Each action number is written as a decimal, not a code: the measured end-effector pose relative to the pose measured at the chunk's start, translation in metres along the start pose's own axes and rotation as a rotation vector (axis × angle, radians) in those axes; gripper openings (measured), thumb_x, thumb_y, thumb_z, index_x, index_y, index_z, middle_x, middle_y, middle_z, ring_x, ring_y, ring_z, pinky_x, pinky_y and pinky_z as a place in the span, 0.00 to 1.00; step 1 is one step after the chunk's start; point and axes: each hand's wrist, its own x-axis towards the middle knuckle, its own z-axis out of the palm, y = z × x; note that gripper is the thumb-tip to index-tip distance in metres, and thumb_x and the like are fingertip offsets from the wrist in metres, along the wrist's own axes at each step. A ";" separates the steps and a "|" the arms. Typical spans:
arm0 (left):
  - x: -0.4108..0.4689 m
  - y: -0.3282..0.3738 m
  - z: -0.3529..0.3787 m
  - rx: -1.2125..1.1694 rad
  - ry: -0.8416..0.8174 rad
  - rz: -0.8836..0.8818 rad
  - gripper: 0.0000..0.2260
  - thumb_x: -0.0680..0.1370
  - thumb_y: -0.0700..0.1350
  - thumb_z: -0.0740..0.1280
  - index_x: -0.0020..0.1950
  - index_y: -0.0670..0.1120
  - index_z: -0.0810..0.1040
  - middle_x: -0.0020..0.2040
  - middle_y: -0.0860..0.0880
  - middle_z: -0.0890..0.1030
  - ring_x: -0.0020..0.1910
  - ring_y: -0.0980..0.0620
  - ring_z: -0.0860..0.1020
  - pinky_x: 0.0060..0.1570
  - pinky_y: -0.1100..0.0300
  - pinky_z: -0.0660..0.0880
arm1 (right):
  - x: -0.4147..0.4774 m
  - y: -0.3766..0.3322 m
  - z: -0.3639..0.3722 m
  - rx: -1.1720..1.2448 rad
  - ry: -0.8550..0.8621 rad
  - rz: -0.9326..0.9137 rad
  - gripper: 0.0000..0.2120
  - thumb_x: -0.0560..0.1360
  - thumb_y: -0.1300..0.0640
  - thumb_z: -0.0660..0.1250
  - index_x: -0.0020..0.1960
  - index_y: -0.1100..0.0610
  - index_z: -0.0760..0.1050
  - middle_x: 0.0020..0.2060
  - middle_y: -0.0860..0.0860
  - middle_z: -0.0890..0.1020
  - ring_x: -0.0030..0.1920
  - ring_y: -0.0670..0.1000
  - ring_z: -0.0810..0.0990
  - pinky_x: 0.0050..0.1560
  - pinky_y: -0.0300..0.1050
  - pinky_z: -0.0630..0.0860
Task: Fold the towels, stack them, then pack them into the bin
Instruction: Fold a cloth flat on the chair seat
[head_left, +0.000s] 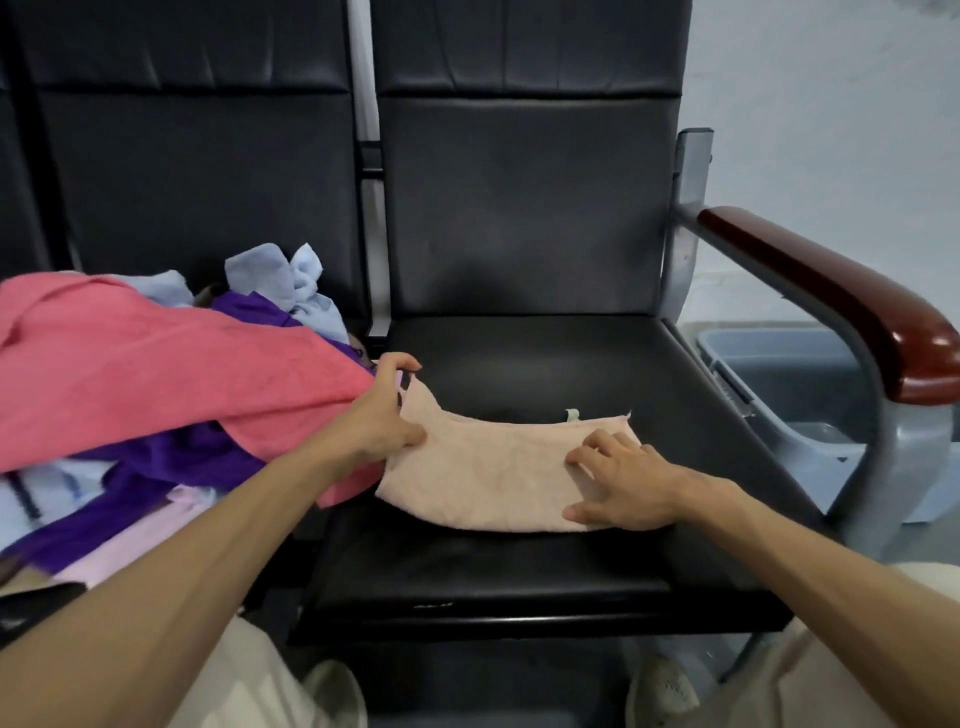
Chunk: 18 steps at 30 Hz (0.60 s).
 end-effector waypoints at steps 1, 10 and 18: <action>-0.002 0.000 -0.003 -0.027 -0.002 0.004 0.29 0.71 0.32 0.68 0.65 0.53 0.62 0.46 0.43 0.72 0.37 0.49 0.72 0.37 0.59 0.71 | 0.003 -0.005 0.001 -0.001 0.002 -0.011 0.33 0.74 0.34 0.60 0.73 0.50 0.59 0.69 0.49 0.61 0.71 0.53 0.59 0.71 0.54 0.59; -0.013 0.029 -0.002 -0.211 -0.024 -0.002 0.10 0.74 0.33 0.66 0.51 0.43 0.83 0.30 0.50 0.70 0.19 0.60 0.64 0.20 0.70 0.62 | 0.001 -0.024 0.005 0.389 0.069 -0.182 0.28 0.76 0.40 0.63 0.72 0.51 0.64 0.70 0.46 0.64 0.72 0.46 0.61 0.72 0.40 0.57; -0.009 0.037 0.019 -0.239 0.097 -0.018 0.14 0.76 0.34 0.60 0.53 0.45 0.83 0.23 0.57 0.69 0.16 0.60 0.65 0.20 0.71 0.61 | 0.004 0.002 -0.002 0.321 0.144 0.364 0.14 0.74 0.51 0.63 0.57 0.55 0.73 0.53 0.53 0.79 0.51 0.53 0.77 0.44 0.43 0.69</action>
